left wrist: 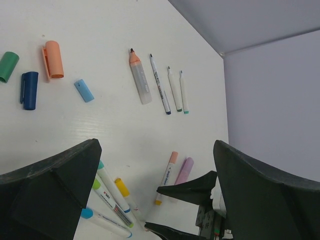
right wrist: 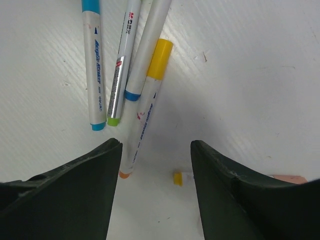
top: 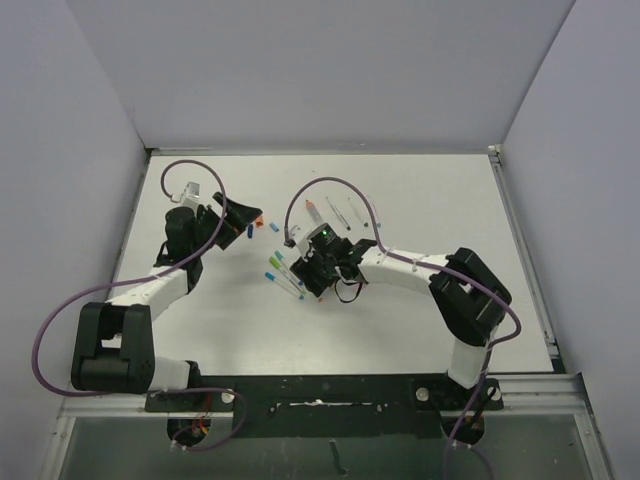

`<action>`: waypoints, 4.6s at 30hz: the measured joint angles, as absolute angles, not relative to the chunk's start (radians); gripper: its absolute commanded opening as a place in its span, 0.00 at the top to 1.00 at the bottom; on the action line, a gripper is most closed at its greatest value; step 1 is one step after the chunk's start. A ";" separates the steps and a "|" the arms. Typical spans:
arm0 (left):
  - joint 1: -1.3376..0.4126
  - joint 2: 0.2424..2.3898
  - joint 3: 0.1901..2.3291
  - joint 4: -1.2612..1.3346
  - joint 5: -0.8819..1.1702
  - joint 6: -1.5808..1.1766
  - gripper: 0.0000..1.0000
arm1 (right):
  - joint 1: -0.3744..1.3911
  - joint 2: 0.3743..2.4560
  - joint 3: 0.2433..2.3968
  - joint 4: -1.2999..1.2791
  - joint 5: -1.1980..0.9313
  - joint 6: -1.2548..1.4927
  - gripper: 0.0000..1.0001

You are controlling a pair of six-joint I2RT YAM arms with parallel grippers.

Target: Open the pen caps

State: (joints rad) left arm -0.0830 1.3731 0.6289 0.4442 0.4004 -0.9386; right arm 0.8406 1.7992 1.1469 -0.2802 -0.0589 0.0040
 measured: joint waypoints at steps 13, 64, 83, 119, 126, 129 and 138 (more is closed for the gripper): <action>-0.070 1.373 0.627 0.445 0.400 -0.939 0.02 | 0.850 1.850 1.147 -0.257 -0.059 0.005 0.56; -0.328 1.680 0.738 0.552 0.344 -1.011 0.20 | 0.683 1.781 1.207 -0.077 -0.207 0.126 1.00; -0.340 1.713 0.738 0.663 0.366 -1.055 0.82 | 0.708 1.776 1.209 -0.060 -0.263 0.124 1.00; -0.379 1.715 0.738 0.707 0.382 -1.071 1.00 | 0.704 1.831 1.261 -0.051 -0.279 0.149 1.00; -0.374 1.703 0.740 0.678 0.376 -1.053 1.00 | 0.702 1.831 1.261 -0.055 -0.281 0.158 1.00; -0.350 1.698 0.765 0.635 0.408 -1.038 1.00 | 0.702 1.827 1.261 -0.041 -0.278 0.155 1.00; -0.110 1.698 0.876 0.595 0.382 -0.997 1.00 | 0.693 1.726 1.176 -0.122 -0.276 0.128 1.00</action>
State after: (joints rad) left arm -0.1104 1.6981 0.8764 0.5953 0.3820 -0.9966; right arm 0.6926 1.7264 1.1759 -0.1223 -0.2764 0.1276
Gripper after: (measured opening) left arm 0.131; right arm 0.162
